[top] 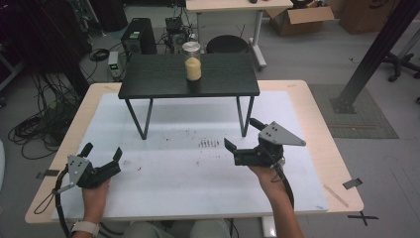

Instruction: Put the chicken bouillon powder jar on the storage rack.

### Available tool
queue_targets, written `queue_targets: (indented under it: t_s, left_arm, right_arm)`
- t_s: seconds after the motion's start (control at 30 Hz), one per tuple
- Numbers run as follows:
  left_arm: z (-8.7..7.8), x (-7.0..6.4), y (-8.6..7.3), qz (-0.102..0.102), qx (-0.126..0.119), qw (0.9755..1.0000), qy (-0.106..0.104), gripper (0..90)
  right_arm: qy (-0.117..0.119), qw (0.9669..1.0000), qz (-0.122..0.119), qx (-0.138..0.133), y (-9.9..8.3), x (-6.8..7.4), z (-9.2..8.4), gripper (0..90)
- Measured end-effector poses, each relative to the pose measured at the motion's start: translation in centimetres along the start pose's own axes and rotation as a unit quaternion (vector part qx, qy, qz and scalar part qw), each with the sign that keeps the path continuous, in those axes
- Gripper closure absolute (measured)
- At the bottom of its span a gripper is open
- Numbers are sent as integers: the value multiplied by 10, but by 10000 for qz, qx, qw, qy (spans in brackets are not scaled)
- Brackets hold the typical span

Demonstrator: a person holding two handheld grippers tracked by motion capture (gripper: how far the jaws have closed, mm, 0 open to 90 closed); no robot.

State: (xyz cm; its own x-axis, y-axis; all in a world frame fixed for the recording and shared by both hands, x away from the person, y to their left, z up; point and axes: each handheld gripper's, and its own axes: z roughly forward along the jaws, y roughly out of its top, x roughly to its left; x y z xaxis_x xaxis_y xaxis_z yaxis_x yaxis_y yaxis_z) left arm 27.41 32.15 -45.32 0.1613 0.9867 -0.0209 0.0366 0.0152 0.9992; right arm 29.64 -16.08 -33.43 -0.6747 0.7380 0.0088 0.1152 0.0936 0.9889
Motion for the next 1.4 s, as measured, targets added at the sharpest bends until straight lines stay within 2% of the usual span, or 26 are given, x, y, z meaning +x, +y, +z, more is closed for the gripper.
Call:
queue_targets:
  t_s: [0.43, 0.57, 1.4]
  left_arm:
    - [0, 0, 0, 9, -3, 10000, 2, 9]
    - [0, 0, 0, 12, 0, 10000, 4, 9]
    - [0, -1, 0, 26, 17, 10000, 9, 11]
  right_arm:
    - [-200, 9997, 131, 5, -43, -7, -11, 2]
    - [-234, 9994, 255, -2, -56, -11, -14, 2]
    - [-603, 9965, 576, -34, -101, -25, -18, 1]
